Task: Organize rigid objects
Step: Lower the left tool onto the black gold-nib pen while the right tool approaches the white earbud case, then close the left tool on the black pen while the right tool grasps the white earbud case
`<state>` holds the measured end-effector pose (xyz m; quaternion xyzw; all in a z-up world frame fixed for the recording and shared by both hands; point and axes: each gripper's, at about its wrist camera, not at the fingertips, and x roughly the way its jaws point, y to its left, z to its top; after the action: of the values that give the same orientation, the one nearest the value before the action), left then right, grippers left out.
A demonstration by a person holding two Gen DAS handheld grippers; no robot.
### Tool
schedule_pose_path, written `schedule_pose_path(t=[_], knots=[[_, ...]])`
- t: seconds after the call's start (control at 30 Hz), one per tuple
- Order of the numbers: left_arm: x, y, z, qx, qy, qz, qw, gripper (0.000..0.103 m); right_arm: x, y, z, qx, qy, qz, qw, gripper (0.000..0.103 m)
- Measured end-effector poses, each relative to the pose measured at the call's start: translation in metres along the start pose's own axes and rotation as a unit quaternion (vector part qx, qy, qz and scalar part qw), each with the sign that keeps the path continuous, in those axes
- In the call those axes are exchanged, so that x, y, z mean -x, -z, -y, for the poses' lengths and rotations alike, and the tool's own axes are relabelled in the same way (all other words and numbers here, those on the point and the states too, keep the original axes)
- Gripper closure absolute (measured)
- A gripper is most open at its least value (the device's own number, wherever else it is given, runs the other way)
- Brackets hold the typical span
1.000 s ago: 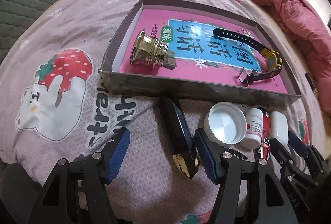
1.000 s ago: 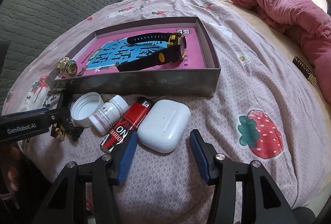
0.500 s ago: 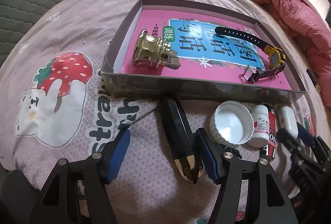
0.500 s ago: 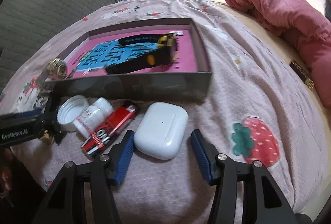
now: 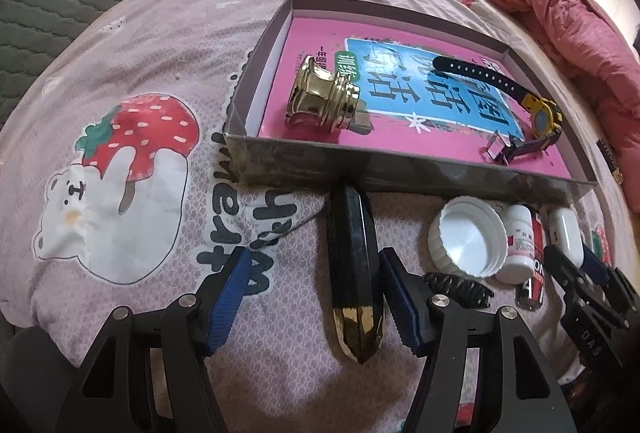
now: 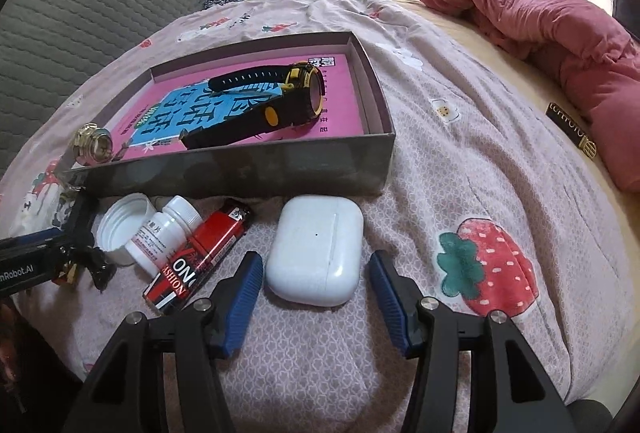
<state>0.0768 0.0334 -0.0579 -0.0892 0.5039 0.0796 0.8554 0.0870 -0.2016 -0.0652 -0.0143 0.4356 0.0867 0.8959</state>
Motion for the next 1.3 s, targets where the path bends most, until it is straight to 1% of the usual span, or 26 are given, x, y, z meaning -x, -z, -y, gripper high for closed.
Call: schedule_pose_path(t=[0.13, 0.27, 0.3, 0.33, 0.37, 0.43, 0.5, 0.53, 0.57, 0.6, 0.67, 0.73, 0.83, 1.03, 1.3], knots=[[-0.002, -0.001, 0.003, -0.002, -0.006, 0.005, 1.0, 0.036, -0.006, -0.003, -0.001, -0.008, 0.004, 0.005, 1.0, 0.047], [-0.004, -0.001, 0.002, 0.002, -0.004, 0.009, 0.9999, 0.036, -0.01, -0.004, -0.005, 0.002, 0.017, 0.006, 1.0, 0.048], [-0.005, -0.001, 0.001, 0.006, -0.003, 0.01, 0.9999, 0.036, -0.01, -0.004, -0.005, 0.0, 0.015, 0.007, 1.0, 0.049], [-0.005, 0.0, 0.0, 0.011, 0.001, 0.013, 0.9999, 0.037, -0.01, -0.004, -0.003, -0.005, 0.011, 0.006, 1.0, 0.054], [-0.006, 0.0, -0.001, 0.013, 0.002, 0.014, 0.9998, 0.037, -0.01, -0.005, 0.0, -0.01, 0.008, 0.006, 1.0, 0.056], [-0.006, 0.0, 0.0, 0.013, 0.003, 0.016, 0.9998, 0.037, -0.01, -0.007, 0.003, -0.015, -0.003, 0.002, 1.0, 0.056], [-0.006, 0.001, 0.001, 0.008, 0.0, 0.018, 0.9998, 0.039, -0.01, -0.007, 0.001, -0.004, -0.001, 0.003, 1.0, 0.057], [-0.006, 0.001, 0.002, 0.003, -0.003, 0.02, 0.9998, 0.044, -0.01, -0.008, -0.001, 0.004, 0.002, 0.004, 1.0, 0.057], [-0.004, 0.002, 0.005, -0.003, -0.006, 0.024, 0.9997, 0.051, -0.009, -0.008, -0.002, 0.006, 0.003, 0.004, 1.0, 0.057], [-0.003, 0.003, 0.007, -0.008, -0.008, 0.027, 0.9996, 0.054, -0.009, -0.008, -0.002, 0.005, 0.001, 0.004, 1.0, 0.057], [-0.001, 0.003, 0.012, -0.019, -0.007, 0.033, 0.9993, 0.071, -0.009, -0.009, -0.001, 0.004, -0.002, 0.005, 1.0, 0.057], [0.001, 0.003, 0.015, -0.028, -0.007, 0.036, 0.9989, 0.075, -0.007, -0.009, 0.001, 0.001, -0.008, 0.005, 1.0, 0.057], [0.001, 0.002, 0.014, -0.035, -0.002, 0.033, 0.9988, 0.076, -0.006, -0.009, 0.004, -0.007, -0.017, 0.005, 1.0, 0.057], [0.01, 0.002, 0.007, -0.03, 0.027, 0.034, 0.9986, 0.077, 0.0, -0.008, 0.005, -0.01, -0.036, 0.006, 0.999, 0.057], [0.031, 0.006, 0.015, -0.046, 0.047, 0.055, 0.9963, 0.078, 0.018, -0.01, -0.001, 0.01, -0.041, 0.035, 0.998, 0.057]])
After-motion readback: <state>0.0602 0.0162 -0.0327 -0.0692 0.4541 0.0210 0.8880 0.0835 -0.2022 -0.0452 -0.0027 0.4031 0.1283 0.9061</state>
